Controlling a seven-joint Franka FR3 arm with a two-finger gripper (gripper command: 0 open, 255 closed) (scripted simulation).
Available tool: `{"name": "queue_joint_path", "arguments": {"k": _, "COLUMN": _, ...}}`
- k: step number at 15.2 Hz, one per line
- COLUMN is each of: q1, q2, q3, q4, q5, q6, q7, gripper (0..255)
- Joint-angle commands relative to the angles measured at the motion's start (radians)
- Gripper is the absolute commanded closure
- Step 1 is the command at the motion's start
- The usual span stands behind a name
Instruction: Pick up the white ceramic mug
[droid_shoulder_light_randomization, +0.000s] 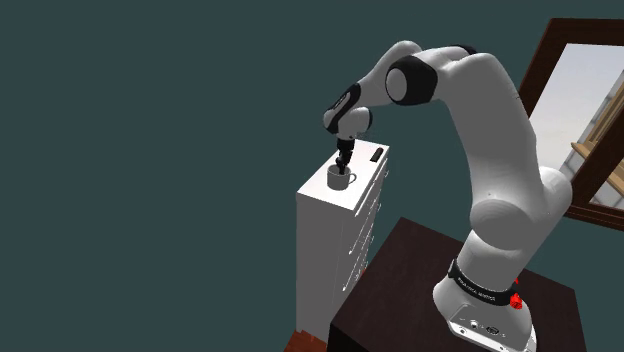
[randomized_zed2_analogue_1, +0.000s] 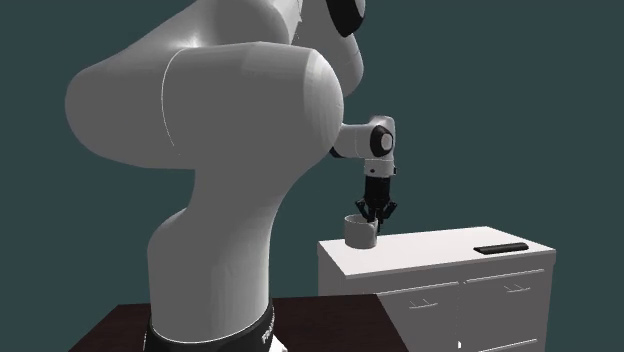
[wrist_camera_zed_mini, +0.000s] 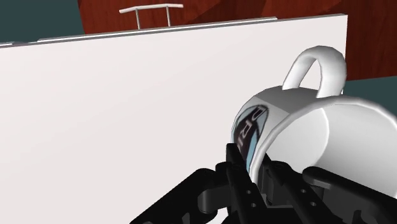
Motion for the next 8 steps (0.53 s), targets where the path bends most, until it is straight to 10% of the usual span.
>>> {"name": "queue_joint_path", "arguments": {"k": 1, "q1": 0.003, "q2": -0.021, "q3": -0.006, "q4": 0.000, "q5": -0.007, "q6": -0.021, "q7": 0.003, "gripper": 255}}
{"name": "queue_joint_path", "arguments": {"k": 8, "q1": 0.011, "q2": -0.066, "q3": -0.017, "q4": 0.000, "q5": -0.022, "q6": -0.066, "q7": 0.013, "gripper": 255}}
